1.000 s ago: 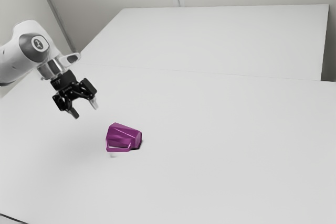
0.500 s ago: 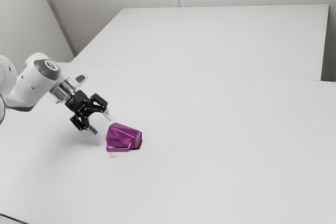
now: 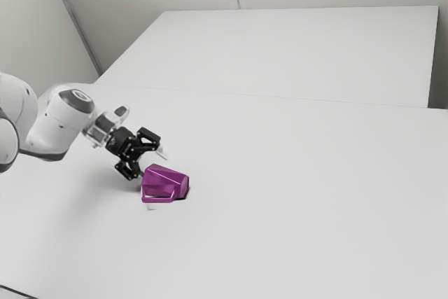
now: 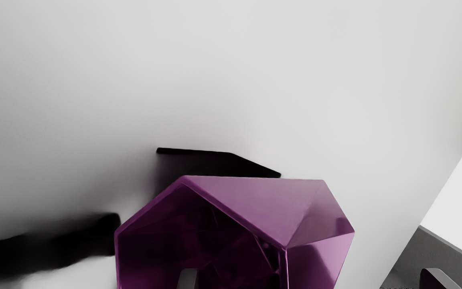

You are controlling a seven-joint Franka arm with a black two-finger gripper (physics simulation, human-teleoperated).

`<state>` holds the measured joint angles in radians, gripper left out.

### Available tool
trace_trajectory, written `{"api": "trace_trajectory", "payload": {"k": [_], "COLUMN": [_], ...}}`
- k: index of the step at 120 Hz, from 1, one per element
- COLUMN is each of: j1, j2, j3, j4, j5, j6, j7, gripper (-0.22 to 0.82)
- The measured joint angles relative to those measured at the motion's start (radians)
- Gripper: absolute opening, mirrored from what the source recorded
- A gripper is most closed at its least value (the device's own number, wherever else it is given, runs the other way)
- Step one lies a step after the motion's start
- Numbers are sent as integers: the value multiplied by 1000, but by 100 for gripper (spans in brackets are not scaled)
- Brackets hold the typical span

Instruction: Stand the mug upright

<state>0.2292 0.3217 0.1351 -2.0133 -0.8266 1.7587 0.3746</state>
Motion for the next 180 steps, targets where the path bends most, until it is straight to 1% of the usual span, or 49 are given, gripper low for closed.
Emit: {"api": "trace_trajectory", "payload": {"k": [3,5,20,29,42,56,71,79,99,109,127,152,180], "j1": [-2,-2,-10,-16,-19,-19,-21,-45,-128,-145,-163,-194,-195], "j2": [2,3,5,5,4,4,0,-26,-108,-127,-156,-169,-159], "j3": [0,0,1,0,-20,-47,-61,-65,-76,-99,-119,-133,-134], "j4": [0,1,5,11,38,59,68,70,69,64,62,32,9], "j5": [-5,-7,5,16,23,25,34,78,333,462,610,804,866], "j6": [0,0,1,2,4,13,21,28,91,138,197,265,315], "j7": [-1,-2,-21,-33,-50,-68,-88,-99,-122,-133,-151,-177,-198], "gripper": [59,56,23,8,-3,-11,-15,-15,-16,-17,-17,-17,-17]}}
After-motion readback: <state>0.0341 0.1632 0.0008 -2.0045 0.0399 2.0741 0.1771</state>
